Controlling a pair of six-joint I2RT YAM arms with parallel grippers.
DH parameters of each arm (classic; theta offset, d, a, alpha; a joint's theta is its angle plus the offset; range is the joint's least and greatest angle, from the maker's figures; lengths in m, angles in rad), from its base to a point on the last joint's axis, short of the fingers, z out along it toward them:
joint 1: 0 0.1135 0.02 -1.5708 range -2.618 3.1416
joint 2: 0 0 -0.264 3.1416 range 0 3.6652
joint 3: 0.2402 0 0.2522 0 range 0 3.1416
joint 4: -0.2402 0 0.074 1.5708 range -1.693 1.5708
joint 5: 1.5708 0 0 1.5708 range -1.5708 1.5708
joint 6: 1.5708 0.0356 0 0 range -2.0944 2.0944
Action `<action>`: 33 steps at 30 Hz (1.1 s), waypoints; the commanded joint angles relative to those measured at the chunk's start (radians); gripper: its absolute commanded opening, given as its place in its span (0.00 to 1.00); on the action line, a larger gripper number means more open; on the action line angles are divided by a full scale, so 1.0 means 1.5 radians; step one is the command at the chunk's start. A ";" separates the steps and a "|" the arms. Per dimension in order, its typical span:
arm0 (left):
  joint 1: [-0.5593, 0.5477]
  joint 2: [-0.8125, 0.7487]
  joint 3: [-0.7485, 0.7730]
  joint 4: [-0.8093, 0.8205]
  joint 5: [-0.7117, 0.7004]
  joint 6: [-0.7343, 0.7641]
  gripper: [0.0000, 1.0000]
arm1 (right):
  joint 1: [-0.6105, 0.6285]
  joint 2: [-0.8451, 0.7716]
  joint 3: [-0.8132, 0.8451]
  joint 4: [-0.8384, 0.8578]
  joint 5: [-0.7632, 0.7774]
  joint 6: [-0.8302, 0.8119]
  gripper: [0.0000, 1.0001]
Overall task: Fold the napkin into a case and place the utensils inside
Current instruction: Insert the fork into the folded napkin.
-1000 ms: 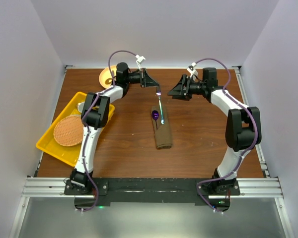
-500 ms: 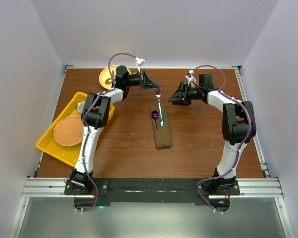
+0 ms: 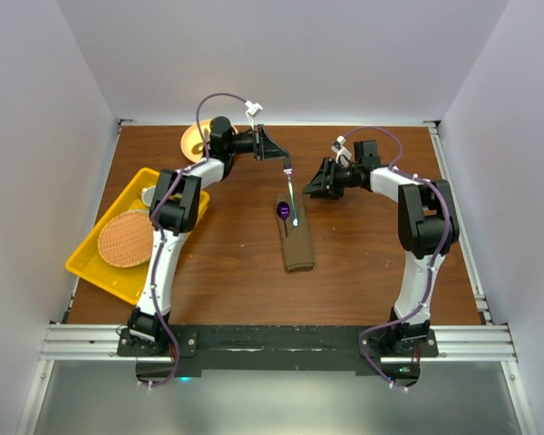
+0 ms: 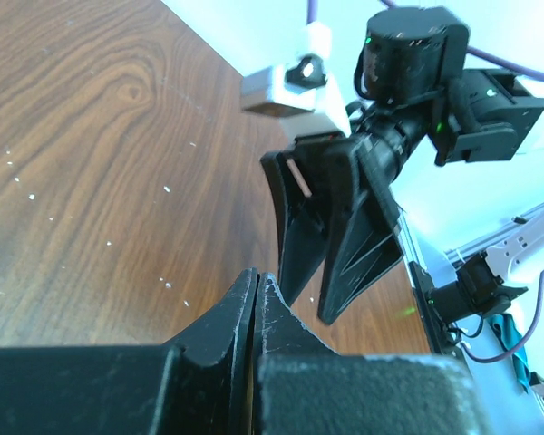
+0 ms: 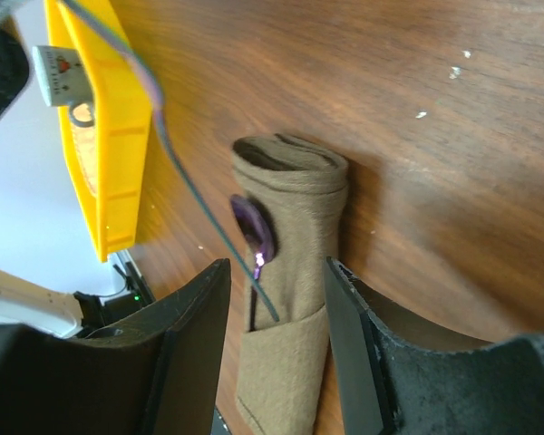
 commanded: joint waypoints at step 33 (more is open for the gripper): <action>-0.043 -0.083 -0.191 0.146 -0.017 -0.080 0.00 | 0.035 0.098 0.064 0.023 0.043 0.027 0.11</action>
